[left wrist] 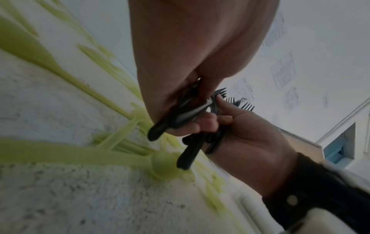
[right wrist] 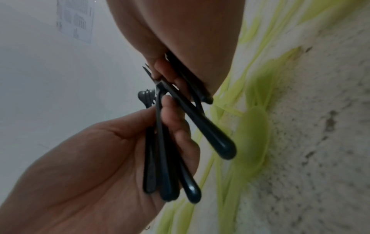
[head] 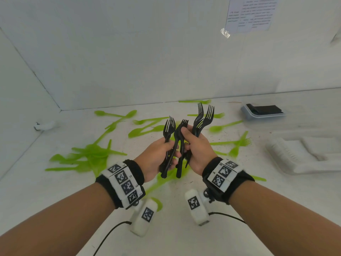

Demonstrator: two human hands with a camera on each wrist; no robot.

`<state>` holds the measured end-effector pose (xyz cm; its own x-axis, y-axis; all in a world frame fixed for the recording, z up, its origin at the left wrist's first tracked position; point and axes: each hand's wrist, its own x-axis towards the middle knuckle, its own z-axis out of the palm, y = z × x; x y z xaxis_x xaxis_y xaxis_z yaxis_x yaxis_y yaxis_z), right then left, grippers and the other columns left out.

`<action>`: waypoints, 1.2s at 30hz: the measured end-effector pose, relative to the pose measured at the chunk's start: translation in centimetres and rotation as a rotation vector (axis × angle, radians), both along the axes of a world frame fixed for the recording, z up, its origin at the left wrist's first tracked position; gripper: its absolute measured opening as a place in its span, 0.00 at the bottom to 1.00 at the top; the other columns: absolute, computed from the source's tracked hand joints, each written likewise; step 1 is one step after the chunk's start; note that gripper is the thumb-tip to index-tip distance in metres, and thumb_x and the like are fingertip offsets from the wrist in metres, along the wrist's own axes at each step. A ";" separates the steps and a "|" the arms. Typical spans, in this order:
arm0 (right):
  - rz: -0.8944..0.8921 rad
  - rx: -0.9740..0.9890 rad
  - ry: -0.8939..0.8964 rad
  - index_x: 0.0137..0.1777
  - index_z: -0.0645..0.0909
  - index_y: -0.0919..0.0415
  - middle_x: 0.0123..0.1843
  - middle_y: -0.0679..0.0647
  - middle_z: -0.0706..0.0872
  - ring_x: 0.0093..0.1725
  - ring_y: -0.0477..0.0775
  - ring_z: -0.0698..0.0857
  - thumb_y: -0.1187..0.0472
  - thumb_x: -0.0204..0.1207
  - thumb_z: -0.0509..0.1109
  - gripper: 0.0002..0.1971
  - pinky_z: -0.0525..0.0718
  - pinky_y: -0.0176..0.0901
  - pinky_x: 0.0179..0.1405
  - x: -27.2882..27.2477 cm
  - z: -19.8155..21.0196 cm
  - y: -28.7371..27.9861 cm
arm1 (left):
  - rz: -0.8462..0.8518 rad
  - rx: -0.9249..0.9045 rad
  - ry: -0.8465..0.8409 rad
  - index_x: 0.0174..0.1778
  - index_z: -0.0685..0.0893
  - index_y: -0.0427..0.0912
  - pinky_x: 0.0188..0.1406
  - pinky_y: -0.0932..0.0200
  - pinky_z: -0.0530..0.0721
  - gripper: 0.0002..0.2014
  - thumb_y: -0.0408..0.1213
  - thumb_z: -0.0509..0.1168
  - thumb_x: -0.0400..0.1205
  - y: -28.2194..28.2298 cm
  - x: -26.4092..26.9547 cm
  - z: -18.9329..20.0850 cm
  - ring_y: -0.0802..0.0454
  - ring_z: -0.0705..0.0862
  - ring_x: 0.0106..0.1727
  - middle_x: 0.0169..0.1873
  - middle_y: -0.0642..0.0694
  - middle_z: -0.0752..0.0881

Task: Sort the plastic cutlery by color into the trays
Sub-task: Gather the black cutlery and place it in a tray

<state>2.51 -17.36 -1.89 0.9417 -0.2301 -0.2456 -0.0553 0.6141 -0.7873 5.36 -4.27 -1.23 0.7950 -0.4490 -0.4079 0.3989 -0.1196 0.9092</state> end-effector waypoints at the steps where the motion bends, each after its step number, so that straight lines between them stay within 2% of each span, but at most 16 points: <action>1: -0.015 -0.006 0.006 0.58 0.77 0.58 0.28 0.46 0.85 0.16 0.44 0.74 0.63 0.89 0.65 0.02 0.74 0.35 0.17 0.1 -0.2 -0.2 | 0.016 0.031 -0.028 0.58 0.80 0.41 0.33 0.56 0.85 0.10 0.42 0.57 0.93 0.0 -0.1 -0.1 0.48 0.85 0.32 0.38 0.43 0.86; 3: -0.062 -0.002 0.033 0.54 0.78 0.54 0.32 0.47 0.84 0.18 0.44 0.71 0.62 0.88 0.67 0.02 0.73 0.36 0.18 0.6 -0.9 -0.8 | 0.085 0.138 -0.124 0.57 0.80 0.41 0.36 0.55 0.86 0.09 0.41 0.58 0.92 0.0 0.0 -0.3 0.46 0.86 0.38 0.44 0.42 0.86; 7: -0.128 0.018 0.074 0.51 0.78 0.51 0.33 0.48 0.84 0.20 0.44 0.66 0.60 0.88 0.68 0.04 0.67 0.36 0.20 1.6 -1.7 -2.1 | 0.175 0.257 -0.295 0.53 0.81 0.44 0.34 0.57 0.73 0.10 0.42 0.56 0.90 0.2 1.0 -0.8 0.51 0.73 0.31 0.40 0.46 0.76; 10: -0.108 -0.014 0.054 0.59 0.81 0.55 0.32 0.47 0.83 0.21 0.44 0.65 0.60 0.88 0.68 0.04 0.68 0.35 0.19 1.9 -1.5 -2.5 | 0.167 0.240 -0.236 0.52 0.81 0.47 0.35 0.56 0.69 0.10 0.47 0.57 0.88 0.1 1.2 -0.3 0.53 0.66 0.29 0.36 0.50 0.69; 12: -0.094 -0.054 0.059 0.64 0.84 0.59 0.32 0.46 0.82 0.21 0.43 0.65 0.59 0.88 0.68 0.10 0.69 0.34 0.18 1.9 -1.4 -2.2 | 0.165 0.218 -0.215 0.55 0.82 0.46 0.32 0.53 0.73 0.15 0.49 0.53 0.89 -0.1 0.9 0.3 0.46 0.69 0.30 0.37 0.42 0.70; 14: -0.084 -0.085 0.066 0.63 0.86 0.62 0.29 0.45 0.81 0.19 0.43 0.66 0.58 0.88 0.68 0.11 0.70 0.35 0.18 1.9 -1.3 -1.9 | 0.157 0.254 -0.286 0.58 0.85 0.44 0.53 0.43 0.82 0.19 0.46 0.49 0.90 -0.4 0.8 0.4 0.31 0.79 0.46 0.50 0.27 0.77; 15: -0.080 -0.089 0.064 0.59 0.86 0.61 0.28 0.44 0.81 0.19 0.43 0.66 0.58 0.88 0.68 0.09 0.70 0.35 0.18 1.9 -1.3 -1.7 | 0.153 0.285 -0.340 0.58 0.85 0.44 0.59 0.42 0.79 0.19 0.43 0.48 0.91 -0.5 0.7 0.4 0.35 0.81 0.52 0.53 0.29 0.78; 17: -0.083 -0.077 0.038 0.50 0.84 0.59 0.25 0.44 0.79 0.19 0.44 0.66 0.59 0.88 0.68 0.06 0.70 0.35 0.18 1.8 -1.1 -1.4 | 0.156 0.328 -0.434 0.59 0.84 0.42 0.53 0.51 0.76 0.17 0.40 0.50 0.92 -0.5 0.8 0.0 0.52 0.79 0.49 0.48 0.45 0.79; 19: -0.083 -0.063 0.006 0.46 0.81 0.59 0.24 0.44 0.80 0.18 0.44 0.68 0.60 0.88 0.67 0.08 0.71 0.35 0.18 1.8 -0.9 -1.1 | 0.144 0.329 -0.487 0.60 0.83 0.41 0.50 0.56 0.75 0.14 0.39 0.53 0.92 -0.7 1.0 -0.5 0.56 0.78 0.51 0.48 0.52 0.80; 21: -0.082 -0.052 -0.013 0.48 0.82 0.61 0.26 0.46 0.84 0.16 0.42 0.73 0.62 0.89 0.65 0.08 0.73 0.34 0.17 1.7 -0.8 -0.7 | 0.121 0.318 -0.526 0.59 0.83 0.41 0.48 0.61 0.76 0.12 0.39 0.54 0.92 -1.0 0.8 -0.9 0.56 0.80 0.51 0.48 0.53 0.82; 24: -0.093 -0.099 0.032 0.55 0.85 0.62 0.43 0.57 0.91 0.24 0.46 0.83 0.61 0.89 0.66 0.07 0.76 0.36 0.21 2.0 -1.3 -0.5 | 0.069 0.291 -0.555 0.55 0.83 0.43 0.45 0.59 0.76 0.11 0.40 0.56 0.92 -1.3 0.2 -1.3 0.55 0.82 0.47 0.44 0.52 0.84; 26: -0.095 -0.151 0.086 0.54 0.86 0.58 0.47 0.57 0.90 0.25 0.48 0.78 0.58 0.88 0.68 0.06 0.74 0.39 0.24 2.3 -2.0 -0.7 | 0.040 0.276 -0.555 0.52 0.83 0.43 0.43 0.56 0.76 0.11 0.40 0.56 0.92 -1.2 -0.2 -1.5 0.53 0.80 0.42 0.40 0.50 0.82; 28: -0.066 -0.119 0.094 0.53 0.84 0.56 0.42 0.53 0.89 0.24 0.46 0.69 0.57 0.88 0.68 0.05 0.70 0.38 0.24 2.4 -2.3 -1.1 | 0.014 0.273 -0.545 0.49 0.84 0.41 0.40 0.58 0.74 0.12 0.39 0.57 0.92 -0.8 -0.2 -1.6 0.57 0.78 0.38 0.37 0.52 0.80; 31: -0.002 -0.028 0.058 0.53 0.80 0.55 0.34 0.47 0.86 0.23 0.45 0.65 0.57 0.88 0.68 0.03 0.68 0.35 0.21 2.2 -2.2 -1.4 | 0.006 0.262 -0.497 0.55 0.86 0.43 0.41 0.65 0.77 0.12 0.41 0.57 0.92 -0.4 0.0 -1.2 0.62 0.80 0.38 0.36 0.59 0.83; 34: -0.010 -0.013 0.038 0.54 0.81 0.54 0.35 0.47 0.87 0.22 0.45 0.64 0.58 0.86 0.71 0.02 0.67 0.35 0.21 2.2 -2.2 -1.4 | 0.112 0.230 -0.486 0.69 0.75 0.52 0.48 0.55 0.78 0.11 0.45 0.54 0.93 -0.1 0.4 -1.0 0.55 0.78 0.37 0.41 0.50 0.83; 36: -0.027 -0.009 0.024 0.57 0.81 0.54 0.35 0.46 0.88 0.22 0.45 0.64 0.58 0.85 0.72 0.05 0.68 0.36 0.21 2.3 -2.2 -1.3 | 0.150 0.223 -0.527 0.69 0.71 0.54 0.44 0.52 0.78 0.10 0.46 0.53 0.93 0.2 0.8 -0.9 0.55 0.75 0.32 0.39 0.47 0.82</action>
